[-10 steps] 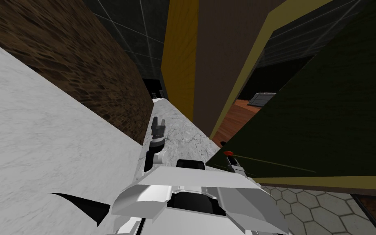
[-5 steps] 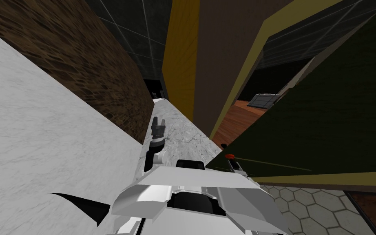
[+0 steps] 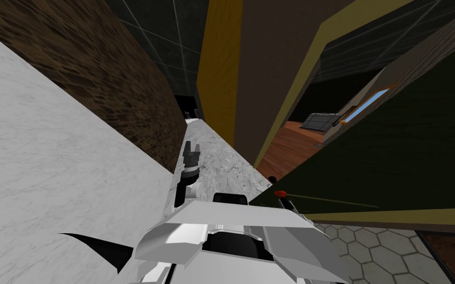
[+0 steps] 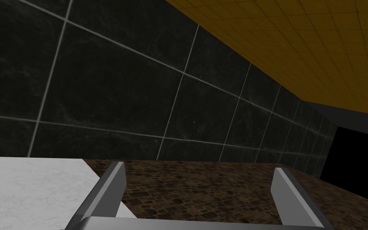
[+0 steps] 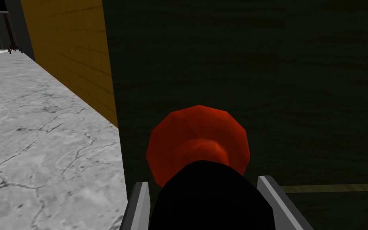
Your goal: Pull the door open
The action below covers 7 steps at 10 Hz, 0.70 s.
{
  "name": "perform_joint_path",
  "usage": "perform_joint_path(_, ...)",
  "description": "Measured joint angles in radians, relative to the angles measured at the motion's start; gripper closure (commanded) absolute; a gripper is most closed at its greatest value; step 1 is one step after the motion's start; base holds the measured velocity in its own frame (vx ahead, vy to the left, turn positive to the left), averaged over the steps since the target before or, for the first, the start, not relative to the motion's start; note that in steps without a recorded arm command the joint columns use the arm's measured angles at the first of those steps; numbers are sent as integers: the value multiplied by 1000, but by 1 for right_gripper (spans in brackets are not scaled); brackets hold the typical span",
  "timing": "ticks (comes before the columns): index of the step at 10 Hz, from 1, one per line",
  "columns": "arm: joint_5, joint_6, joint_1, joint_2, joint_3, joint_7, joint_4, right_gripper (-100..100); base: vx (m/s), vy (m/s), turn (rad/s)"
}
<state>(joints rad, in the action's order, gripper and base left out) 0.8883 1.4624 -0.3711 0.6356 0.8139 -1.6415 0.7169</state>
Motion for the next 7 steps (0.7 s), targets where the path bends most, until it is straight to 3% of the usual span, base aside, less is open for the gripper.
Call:
perform_joint_path(2, -15, 69, 1, -16, 28, -41, -86, 100, -49, -16, 11)
perform_joint_path(3, -19, 83, -13, -5, 40, -45, -77, 100, -53, -29, 12)
perform_joint_path(7, -44, 182, -21, -27, 88, -88, -179, 100, -52, -46, 9)
